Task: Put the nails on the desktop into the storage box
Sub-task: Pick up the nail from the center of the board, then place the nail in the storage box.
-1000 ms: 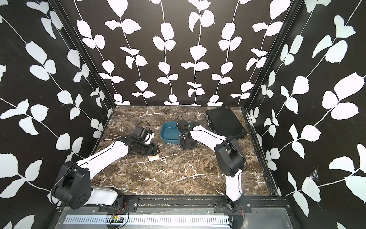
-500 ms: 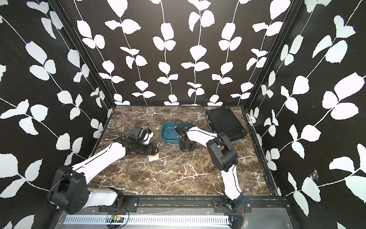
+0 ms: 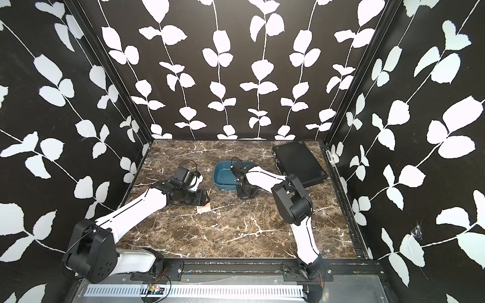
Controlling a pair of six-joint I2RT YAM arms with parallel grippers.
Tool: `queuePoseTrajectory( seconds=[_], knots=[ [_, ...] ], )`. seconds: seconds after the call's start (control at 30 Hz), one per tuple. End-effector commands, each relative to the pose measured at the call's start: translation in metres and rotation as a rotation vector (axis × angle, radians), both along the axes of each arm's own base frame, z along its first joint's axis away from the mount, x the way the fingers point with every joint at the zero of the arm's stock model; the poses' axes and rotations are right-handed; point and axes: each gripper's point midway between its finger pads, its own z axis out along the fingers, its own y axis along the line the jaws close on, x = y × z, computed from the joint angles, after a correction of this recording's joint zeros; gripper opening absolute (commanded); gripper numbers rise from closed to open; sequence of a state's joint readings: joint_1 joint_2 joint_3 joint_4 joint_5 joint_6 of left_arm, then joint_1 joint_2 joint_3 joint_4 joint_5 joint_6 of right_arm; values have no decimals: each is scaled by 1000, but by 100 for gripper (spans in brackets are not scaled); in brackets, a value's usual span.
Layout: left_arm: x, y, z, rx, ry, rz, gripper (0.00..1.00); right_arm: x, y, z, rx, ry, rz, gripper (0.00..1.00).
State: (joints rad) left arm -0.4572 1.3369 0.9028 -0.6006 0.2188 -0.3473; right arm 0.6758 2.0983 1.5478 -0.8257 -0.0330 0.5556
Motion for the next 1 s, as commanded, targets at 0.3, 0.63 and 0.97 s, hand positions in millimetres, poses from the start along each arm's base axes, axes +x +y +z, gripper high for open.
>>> queuePoseTrajectory(
  seconds=[0.3, 0.63, 0.97],
  knots=[
    [-6, 6, 3, -5, -12, 23, 69, -41, -29, -3, -34, 62, -9, 0],
    [-2, 3, 3, -28, -24, 35, 69, -30, -7, 90, 179, -81, 27, 0],
    [-2, 5, 5, -28, -35, 49, 69, 27, 24, 155, 400, -160, -47, 0]
  ],
)
